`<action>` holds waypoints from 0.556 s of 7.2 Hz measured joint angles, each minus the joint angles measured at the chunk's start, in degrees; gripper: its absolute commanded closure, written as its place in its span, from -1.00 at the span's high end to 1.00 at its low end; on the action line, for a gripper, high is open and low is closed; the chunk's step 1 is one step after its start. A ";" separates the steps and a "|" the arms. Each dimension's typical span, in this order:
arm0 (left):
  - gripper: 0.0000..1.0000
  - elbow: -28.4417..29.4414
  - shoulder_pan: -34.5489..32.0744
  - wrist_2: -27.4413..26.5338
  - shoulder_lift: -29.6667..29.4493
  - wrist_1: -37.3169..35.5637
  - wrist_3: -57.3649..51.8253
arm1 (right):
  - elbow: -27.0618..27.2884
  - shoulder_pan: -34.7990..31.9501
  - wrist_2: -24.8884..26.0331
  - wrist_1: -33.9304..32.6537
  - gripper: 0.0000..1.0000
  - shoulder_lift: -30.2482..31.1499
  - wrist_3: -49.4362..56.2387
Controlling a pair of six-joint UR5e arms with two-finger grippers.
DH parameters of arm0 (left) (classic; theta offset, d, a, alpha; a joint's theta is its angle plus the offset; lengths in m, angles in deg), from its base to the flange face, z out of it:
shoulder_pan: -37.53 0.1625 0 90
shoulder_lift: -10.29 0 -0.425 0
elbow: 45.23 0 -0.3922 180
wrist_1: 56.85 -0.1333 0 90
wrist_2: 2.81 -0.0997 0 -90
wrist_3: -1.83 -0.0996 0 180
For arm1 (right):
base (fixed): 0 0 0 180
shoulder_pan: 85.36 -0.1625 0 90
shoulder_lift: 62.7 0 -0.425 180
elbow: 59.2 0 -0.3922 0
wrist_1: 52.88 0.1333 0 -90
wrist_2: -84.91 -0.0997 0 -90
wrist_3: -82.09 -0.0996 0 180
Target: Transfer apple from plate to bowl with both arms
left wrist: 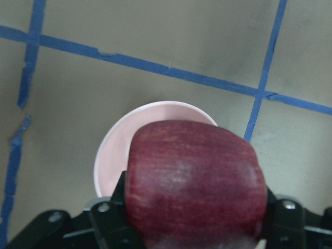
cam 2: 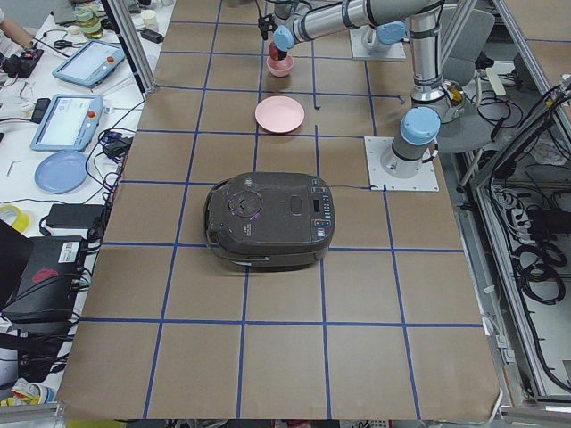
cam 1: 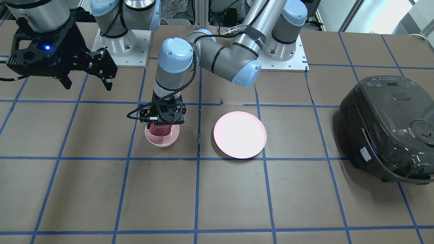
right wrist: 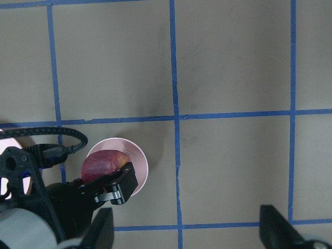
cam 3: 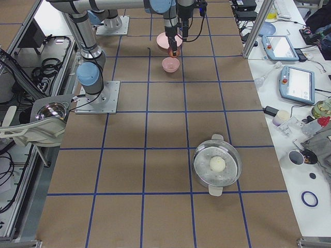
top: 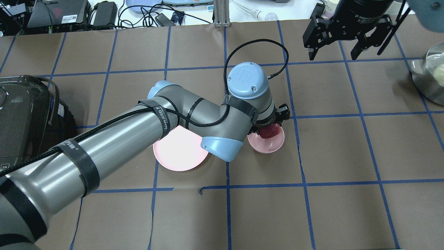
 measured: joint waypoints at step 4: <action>0.85 -0.42 -1.34 -3.92 -1.51 -0.08 -0.42 | 0.01 -0.19 -0.16 -0.19 1.00 0.05 0.09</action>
